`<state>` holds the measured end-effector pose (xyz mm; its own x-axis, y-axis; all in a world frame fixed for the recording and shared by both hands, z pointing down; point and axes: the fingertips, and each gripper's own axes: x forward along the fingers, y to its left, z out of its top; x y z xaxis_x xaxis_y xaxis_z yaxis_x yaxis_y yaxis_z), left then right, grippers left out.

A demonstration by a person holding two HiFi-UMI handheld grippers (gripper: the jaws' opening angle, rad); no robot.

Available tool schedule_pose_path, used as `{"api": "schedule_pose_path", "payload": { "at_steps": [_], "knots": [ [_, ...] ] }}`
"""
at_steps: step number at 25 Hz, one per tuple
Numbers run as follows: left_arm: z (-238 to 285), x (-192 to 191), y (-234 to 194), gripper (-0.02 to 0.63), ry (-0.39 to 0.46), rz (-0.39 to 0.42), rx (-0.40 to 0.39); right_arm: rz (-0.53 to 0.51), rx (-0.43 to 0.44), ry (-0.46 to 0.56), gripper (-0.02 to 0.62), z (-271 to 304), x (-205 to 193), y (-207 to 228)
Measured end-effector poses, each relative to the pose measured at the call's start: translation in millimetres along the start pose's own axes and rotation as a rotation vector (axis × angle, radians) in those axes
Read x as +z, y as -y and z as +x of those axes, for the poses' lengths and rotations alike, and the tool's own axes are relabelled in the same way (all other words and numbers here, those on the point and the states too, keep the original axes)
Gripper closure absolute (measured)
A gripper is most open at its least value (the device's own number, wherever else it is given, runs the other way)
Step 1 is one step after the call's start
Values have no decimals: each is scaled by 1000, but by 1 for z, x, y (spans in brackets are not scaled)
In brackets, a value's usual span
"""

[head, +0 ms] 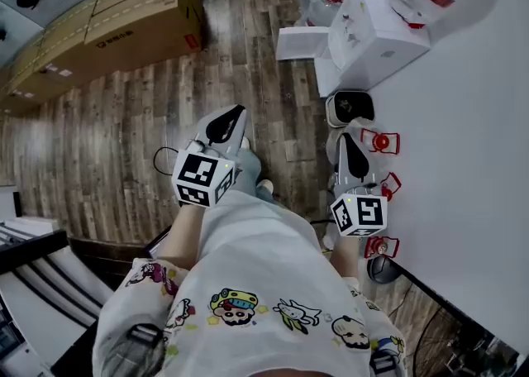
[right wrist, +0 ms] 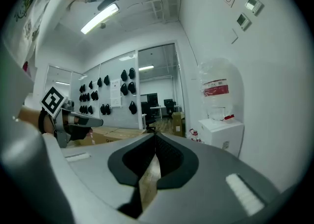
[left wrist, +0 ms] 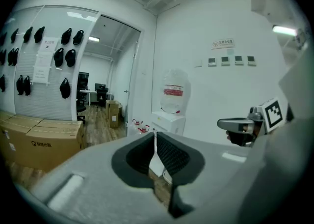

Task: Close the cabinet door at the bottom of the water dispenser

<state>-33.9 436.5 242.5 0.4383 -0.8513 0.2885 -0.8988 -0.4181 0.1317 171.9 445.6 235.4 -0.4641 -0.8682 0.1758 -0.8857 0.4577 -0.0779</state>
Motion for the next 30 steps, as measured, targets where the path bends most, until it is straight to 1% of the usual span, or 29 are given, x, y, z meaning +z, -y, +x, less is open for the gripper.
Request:
{"api": "schedule_pose_path", "payload": {
  "at_steps": [7,12,16,22,25,30],
  "knots": [
    [5,3,-19,555,15,-20,15,-1,61,4,568,23,6,-13],
    [25,6,-50,538,18,-30,28,-4,85,-12,533,61,8,-11],
    [47,12,-90,531,19,-36,43,-6,106,-30,502,108,10,-13],
    [82,31,-160,518,15,-43,61,5,116,-18,479,188,27,-21],
    [100,44,-196,515,14,-36,49,8,111,-5,469,226,39,-29],
    [126,61,-244,502,17,-29,2,28,73,2,452,273,49,-39]
  ]
}}
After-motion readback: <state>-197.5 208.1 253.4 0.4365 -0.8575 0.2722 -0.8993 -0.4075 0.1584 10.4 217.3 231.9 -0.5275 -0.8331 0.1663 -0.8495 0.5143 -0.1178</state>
